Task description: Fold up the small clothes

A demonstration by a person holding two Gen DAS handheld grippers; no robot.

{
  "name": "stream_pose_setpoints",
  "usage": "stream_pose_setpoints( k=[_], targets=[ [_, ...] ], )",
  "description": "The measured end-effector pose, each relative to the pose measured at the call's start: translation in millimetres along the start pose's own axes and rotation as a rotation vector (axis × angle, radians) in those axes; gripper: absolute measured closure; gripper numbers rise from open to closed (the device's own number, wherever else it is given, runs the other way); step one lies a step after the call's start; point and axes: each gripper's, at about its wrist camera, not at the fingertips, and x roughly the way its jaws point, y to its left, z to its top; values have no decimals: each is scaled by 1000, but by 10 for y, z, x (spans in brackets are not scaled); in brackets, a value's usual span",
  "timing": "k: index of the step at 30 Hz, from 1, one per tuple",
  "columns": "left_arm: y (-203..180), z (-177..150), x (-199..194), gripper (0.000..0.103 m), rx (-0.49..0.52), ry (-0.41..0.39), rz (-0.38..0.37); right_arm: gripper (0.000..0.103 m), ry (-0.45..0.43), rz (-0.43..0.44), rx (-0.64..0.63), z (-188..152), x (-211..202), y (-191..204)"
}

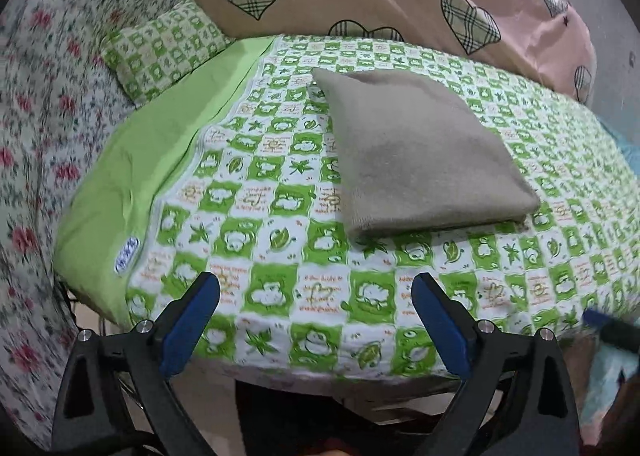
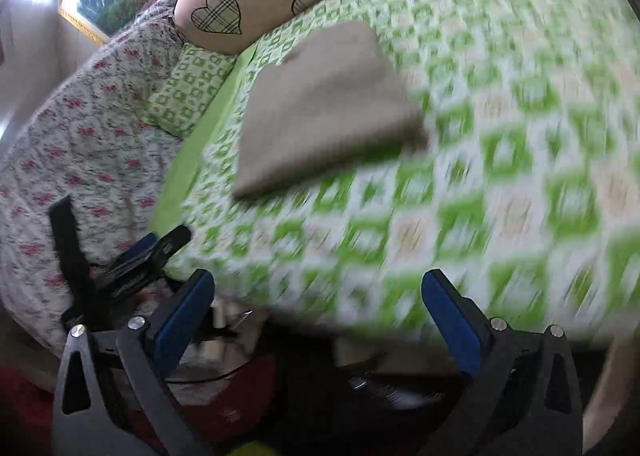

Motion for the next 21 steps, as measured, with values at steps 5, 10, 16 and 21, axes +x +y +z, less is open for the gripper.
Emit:
stream_pose_setpoints(
  k=[5,10,16,21],
  targets=[
    [20,44,28,6,-14,2,-27,0,-50,61,-113,-73,-143,289],
    [76,90,53,6,-50,8,-27,0,25,150,-124,-99,-35,368],
    [141,96,108,6,-74,12,-16,0,-82,83,-165,-61,-229,371],
    [86,188,165,6,-61,8,-23,0,-95,-260,-309,200,-23,447]
  ],
)
